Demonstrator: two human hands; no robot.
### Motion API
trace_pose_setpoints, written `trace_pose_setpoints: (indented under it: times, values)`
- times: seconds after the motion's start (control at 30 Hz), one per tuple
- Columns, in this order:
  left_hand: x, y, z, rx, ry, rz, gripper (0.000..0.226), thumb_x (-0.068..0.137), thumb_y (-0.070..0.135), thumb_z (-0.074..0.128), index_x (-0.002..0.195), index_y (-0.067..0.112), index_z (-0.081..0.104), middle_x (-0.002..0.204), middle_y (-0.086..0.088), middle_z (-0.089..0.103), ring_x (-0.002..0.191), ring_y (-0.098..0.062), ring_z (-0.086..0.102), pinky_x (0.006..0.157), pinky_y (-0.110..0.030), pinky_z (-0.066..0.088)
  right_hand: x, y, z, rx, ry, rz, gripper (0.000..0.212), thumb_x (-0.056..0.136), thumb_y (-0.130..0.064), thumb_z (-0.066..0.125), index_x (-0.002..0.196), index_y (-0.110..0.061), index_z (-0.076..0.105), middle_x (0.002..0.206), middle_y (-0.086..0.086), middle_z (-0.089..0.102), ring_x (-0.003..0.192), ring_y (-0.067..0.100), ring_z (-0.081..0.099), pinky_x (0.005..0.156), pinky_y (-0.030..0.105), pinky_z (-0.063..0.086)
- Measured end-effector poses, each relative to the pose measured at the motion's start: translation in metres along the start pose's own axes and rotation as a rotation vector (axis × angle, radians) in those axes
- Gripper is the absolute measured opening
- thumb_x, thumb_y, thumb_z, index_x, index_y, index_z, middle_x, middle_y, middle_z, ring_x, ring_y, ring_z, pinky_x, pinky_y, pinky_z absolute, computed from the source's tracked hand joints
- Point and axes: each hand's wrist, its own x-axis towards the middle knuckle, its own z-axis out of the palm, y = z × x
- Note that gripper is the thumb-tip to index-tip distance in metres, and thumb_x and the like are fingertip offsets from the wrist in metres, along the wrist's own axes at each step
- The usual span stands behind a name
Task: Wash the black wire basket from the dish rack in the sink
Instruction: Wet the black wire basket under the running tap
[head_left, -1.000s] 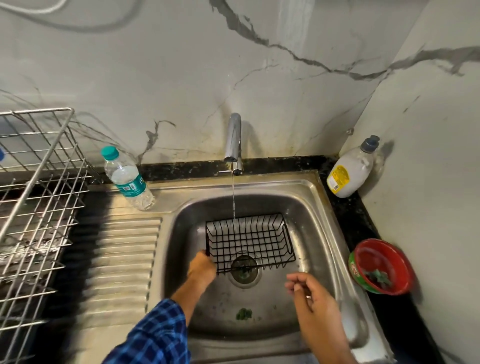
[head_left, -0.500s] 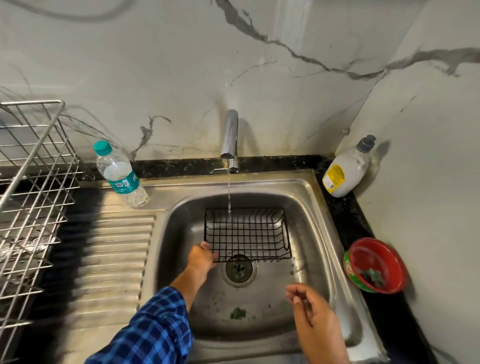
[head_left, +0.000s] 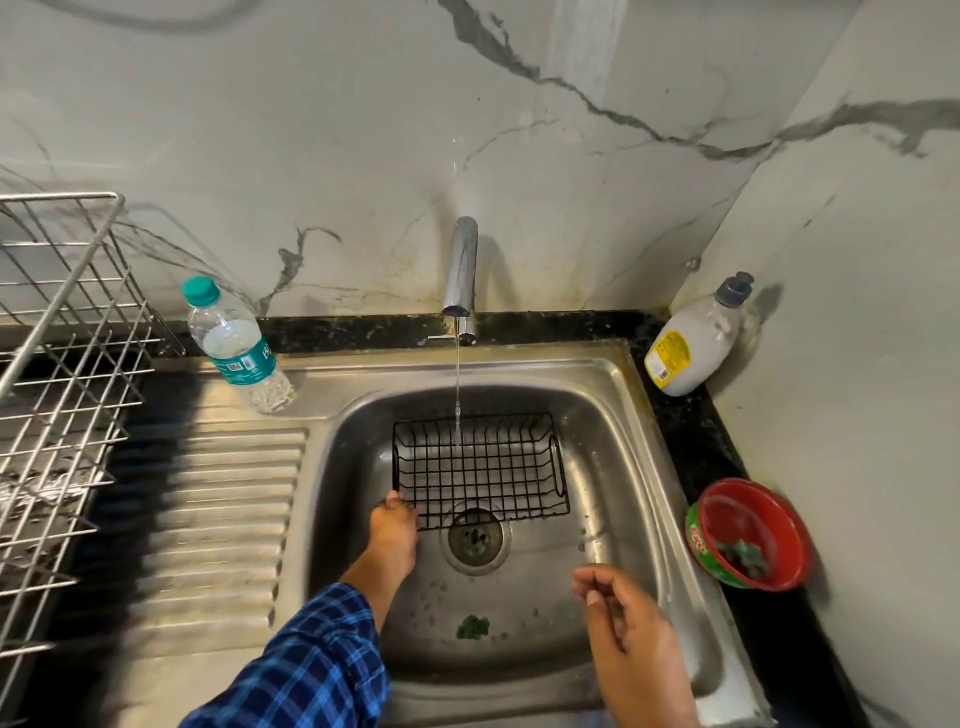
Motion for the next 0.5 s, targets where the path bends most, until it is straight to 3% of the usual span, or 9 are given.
trace_pose_setpoints:
  times: [0.07, 0.17, 0.3, 0.37, 0.47, 0.5]
  values:
    - [-0.003, 0.001, 0.002, 0.041, -0.019, -0.015, 0.044, 0.110, 0.021, 0.031, 0.146, -0.001, 0.044, 0.147, -0.021, 0.051, 0.138, -0.036, 0.047, 0.114, -0.045, 0.037, -0.001, 0.000, 0.000, -0.006, -0.013, 0.013, 0.038, 0.092, -0.003, 0.062, 0.092, -0.040, 0.068, 0.096, -0.029, 0.070, 0.094, -0.006, 0.067, 0.076, 0.003, 0.047]
    - [0.001, -0.002, 0.003, 0.120, -0.068, 0.011, 0.043, 0.109, 0.016, 0.033, 0.147, -0.002, 0.040, 0.152, -0.026, 0.043, 0.141, -0.041, 0.041, 0.116, -0.051, 0.035, -0.001, 0.000, -0.001, -0.019, -0.008, 0.006, 0.034, 0.092, -0.003, 0.063, 0.096, -0.037, 0.067, 0.098, -0.031, 0.068, 0.093, -0.006, 0.066, 0.074, 0.002, 0.046]
    - [-0.003, 0.002, 0.000, 0.145, -0.062, -0.033, 0.039, 0.109, 0.030, 0.035, 0.138, 0.013, 0.053, 0.128, -0.021, 0.060, 0.120, -0.032, 0.058, 0.106, -0.051, 0.047, 0.002, -0.001, 0.000, -0.026, -0.035, 0.023, 0.031, 0.092, -0.007, 0.064, 0.097, -0.038, 0.066, 0.096, -0.026, 0.070, 0.097, -0.007, 0.063, 0.073, 0.001, 0.045]
    - [-0.004, 0.008, -0.002, 0.192, -0.100, -0.068, 0.035, 0.107, 0.034, 0.042, 0.129, 0.012, 0.059, 0.109, -0.017, 0.064, 0.117, -0.035, 0.059, 0.103, -0.053, 0.047, 0.004, -0.001, 0.003, -0.030, -0.037, 0.020, 0.032, 0.092, -0.007, 0.064, 0.096, -0.039, 0.066, 0.096, -0.024, 0.070, 0.100, -0.008, 0.062, 0.074, 0.001, 0.045]
    - [-0.006, 0.014, -0.003, 0.239, -0.123, -0.095, 0.052, 0.102, 0.054, 0.041, 0.112, 0.009, 0.064, 0.115, -0.015, 0.066, 0.118, -0.037, 0.059, 0.107, -0.054, 0.041, 0.004, -0.003, 0.008, -0.022, -0.049, 0.007, 0.035, 0.092, -0.006, 0.064, 0.096, -0.040, 0.066, 0.105, -0.028, 0.066, 0.101, -0.009, 0.062, 0.076, 0.002, 0.045]
    - [-0.004, 0.014, -0.001, 0.262, -0.133, -0.064, 0.061, 0.100, 0.062, 0.037, 0.118, 0.009, 0.063, 0.120, -0.013, 0.066, 0.119, -0.035, 0.060, 0.108, -0.054, 0.042, 0.005, -0.004, 0.009, -0.024, -0.065, 0.007, 0.035, 0.092, -0.006, 0.063, 0.096, -0.041, 0.065, 0.101, -0.025, 0.068, 0.101, -0.009, 0.061, 0.077, 0.002, 0.045]
